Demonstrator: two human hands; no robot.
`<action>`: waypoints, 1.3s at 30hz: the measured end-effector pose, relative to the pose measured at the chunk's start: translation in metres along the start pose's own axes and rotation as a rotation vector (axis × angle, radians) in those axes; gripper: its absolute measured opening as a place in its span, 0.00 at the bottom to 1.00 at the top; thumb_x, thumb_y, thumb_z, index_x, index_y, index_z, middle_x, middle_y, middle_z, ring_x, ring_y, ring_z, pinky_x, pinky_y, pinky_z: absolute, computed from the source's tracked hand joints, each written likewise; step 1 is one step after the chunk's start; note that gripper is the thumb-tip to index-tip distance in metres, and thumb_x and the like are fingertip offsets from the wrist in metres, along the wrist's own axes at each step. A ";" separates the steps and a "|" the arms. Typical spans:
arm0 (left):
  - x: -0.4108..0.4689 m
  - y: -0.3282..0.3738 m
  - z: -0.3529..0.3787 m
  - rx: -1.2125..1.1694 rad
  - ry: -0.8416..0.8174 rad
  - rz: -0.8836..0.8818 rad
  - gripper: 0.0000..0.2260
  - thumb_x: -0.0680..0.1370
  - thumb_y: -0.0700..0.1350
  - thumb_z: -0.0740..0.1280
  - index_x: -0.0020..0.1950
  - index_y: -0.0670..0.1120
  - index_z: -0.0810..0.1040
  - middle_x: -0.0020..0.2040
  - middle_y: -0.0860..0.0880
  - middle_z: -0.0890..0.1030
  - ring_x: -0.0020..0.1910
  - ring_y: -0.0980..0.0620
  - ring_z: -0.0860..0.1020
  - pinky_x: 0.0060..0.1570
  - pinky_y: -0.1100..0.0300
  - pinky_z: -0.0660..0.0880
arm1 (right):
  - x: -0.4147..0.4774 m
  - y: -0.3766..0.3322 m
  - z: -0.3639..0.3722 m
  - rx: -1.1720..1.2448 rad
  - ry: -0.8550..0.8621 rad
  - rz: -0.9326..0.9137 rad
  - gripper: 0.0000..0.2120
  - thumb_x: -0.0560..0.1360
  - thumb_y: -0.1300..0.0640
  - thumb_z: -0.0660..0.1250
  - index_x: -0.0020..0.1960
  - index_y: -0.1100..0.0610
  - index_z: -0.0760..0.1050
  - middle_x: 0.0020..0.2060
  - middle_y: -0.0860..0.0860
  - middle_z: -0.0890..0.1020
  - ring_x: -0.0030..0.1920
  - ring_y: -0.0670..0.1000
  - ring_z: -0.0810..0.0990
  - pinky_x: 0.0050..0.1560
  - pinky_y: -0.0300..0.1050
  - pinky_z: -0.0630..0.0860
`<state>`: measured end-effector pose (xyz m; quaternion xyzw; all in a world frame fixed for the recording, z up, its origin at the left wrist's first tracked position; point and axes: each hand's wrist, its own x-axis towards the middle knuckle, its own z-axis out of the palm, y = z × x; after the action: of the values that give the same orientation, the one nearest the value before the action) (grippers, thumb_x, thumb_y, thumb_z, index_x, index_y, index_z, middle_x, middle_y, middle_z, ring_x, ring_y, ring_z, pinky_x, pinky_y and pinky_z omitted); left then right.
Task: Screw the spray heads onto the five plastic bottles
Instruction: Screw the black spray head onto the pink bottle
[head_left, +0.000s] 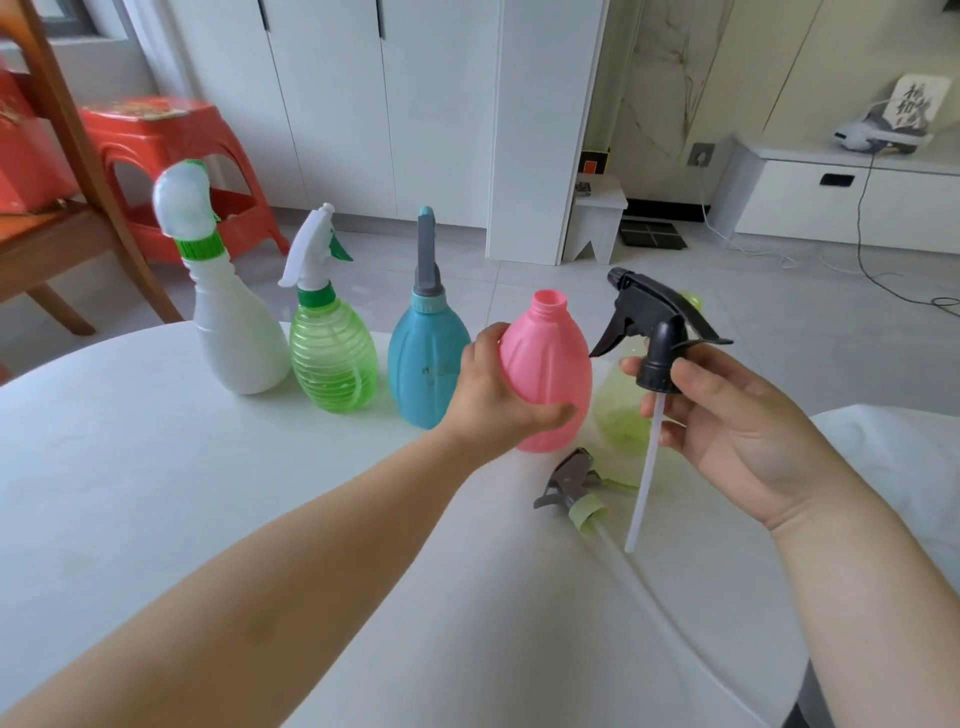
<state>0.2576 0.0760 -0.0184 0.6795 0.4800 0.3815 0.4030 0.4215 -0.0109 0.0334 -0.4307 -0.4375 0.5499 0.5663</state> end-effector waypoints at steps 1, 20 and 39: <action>-0.011 0.000 -0.009 -0.029 -0.009 0.011 0.40 0.60 0.46 0.77 0.65 0.52 0.59 0.57 0.51 0.66 0.53 0.52 0.69 0.50 0.57 0.69 | -0.001 -0.002 0.003 0.023 -0.001 -0.012 0.09 0.63 0.56 0.62 0.34 0.49 0.81 0.36 0.48 0.85 0.29 0.44 0.78 0.27 0.33 0.71; -0.159 -0.062 -0.176 -0.043 0.058 -0.053 0.34 0.49 0.58 0.72 0.52 0.71 0.63 0.53 0.62 0.72 0.48 0.72 0.72 0.35 0.75 0.72 | 0.026 0.007 0.162 0.341 -0.049 -0.163 0.05 0.72 0.60 0.59 0.40 0.55 0.73 0.33 0.48 0.85 0.39 0.46 0.84 0.49 0.39 0.78; -0.151 -0.072 -0.175 -0.018 0.069 -0.047 0.35 0.49 0.59 0.71 0.52 0.71 0.60 0.52 0.66 0.69 0.48 0.75 0.69 0.38 0.80 0.68 | 0.035 0.024 0.189 0.221 -0.107 -0.169 0.07 0.73 0.61 0.58 0.41 0.53 0.73 0.35 0.47 0.85 0.41 0.47 0.83 0.49 0.38 0.78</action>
<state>0.0367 -0.0215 -0.0369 0.6507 0.5062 0.3995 0.4011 0.2330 0.0263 0.0577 -0.2975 -0.4385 0.5671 0.6306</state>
